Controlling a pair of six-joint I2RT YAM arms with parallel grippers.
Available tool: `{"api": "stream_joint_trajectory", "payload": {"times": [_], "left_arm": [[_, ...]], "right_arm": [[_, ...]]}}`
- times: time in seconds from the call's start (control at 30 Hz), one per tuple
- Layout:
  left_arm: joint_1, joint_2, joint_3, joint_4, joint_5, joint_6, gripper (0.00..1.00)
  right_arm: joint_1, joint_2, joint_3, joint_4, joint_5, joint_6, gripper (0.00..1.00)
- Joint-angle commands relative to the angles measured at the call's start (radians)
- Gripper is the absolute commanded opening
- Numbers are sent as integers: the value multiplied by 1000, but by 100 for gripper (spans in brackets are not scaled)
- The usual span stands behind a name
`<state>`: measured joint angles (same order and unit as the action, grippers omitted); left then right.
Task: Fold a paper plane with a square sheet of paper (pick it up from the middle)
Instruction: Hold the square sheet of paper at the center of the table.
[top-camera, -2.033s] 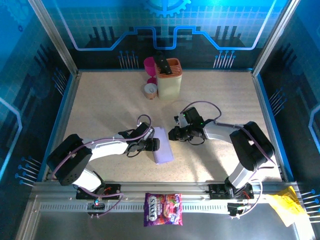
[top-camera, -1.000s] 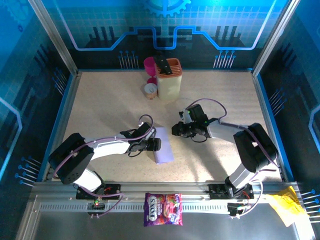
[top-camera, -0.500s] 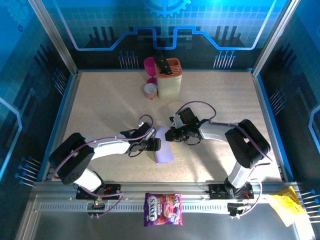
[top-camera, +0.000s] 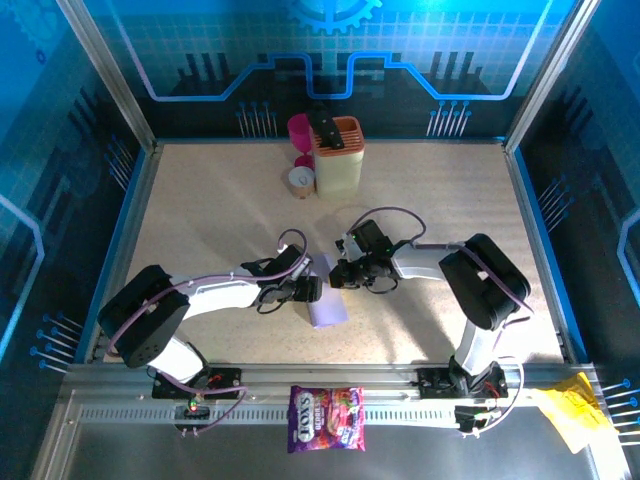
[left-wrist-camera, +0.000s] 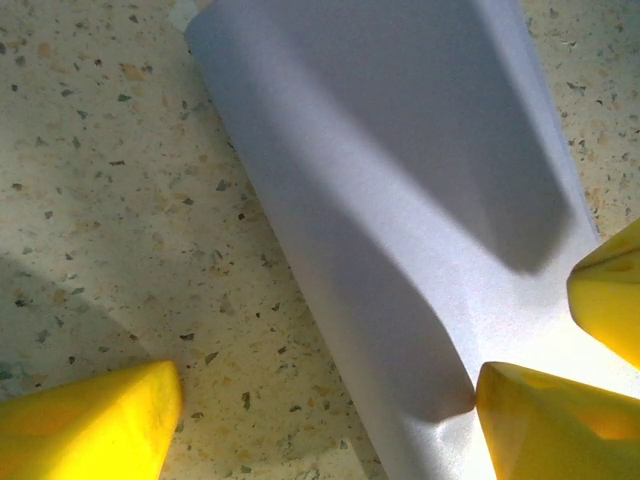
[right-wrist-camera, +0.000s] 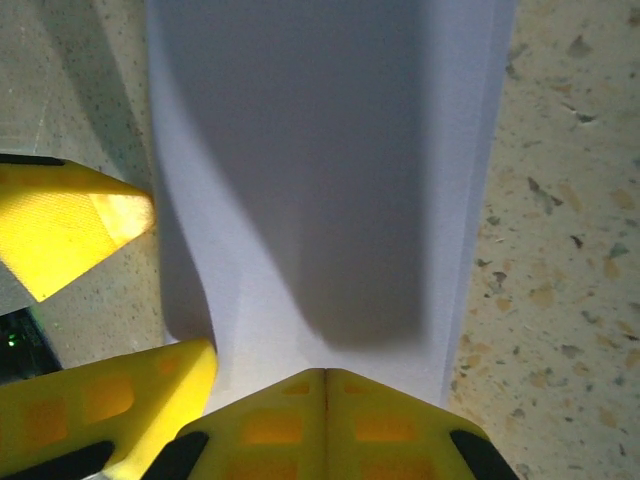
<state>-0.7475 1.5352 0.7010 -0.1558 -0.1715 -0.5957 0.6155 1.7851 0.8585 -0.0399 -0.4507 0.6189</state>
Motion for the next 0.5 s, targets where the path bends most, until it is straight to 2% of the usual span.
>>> {"api": "stream_joint_trajectory", "payload": {"times": [0.0, 0.23, 0.47], "left_arm": [[-6, 31, 14, -3, -3, -1, 80], [-4, 0, 29, -29, -6, -4, 81], [3, -151, 30, -39, -5, -59, 86]], "right_arm": [[16, 35, 16, -42, 20, -20, 1], [15, 66, 16, -57, 52, -8, 0], [16, 74, 13, -57, 74, 4, 0]]}}
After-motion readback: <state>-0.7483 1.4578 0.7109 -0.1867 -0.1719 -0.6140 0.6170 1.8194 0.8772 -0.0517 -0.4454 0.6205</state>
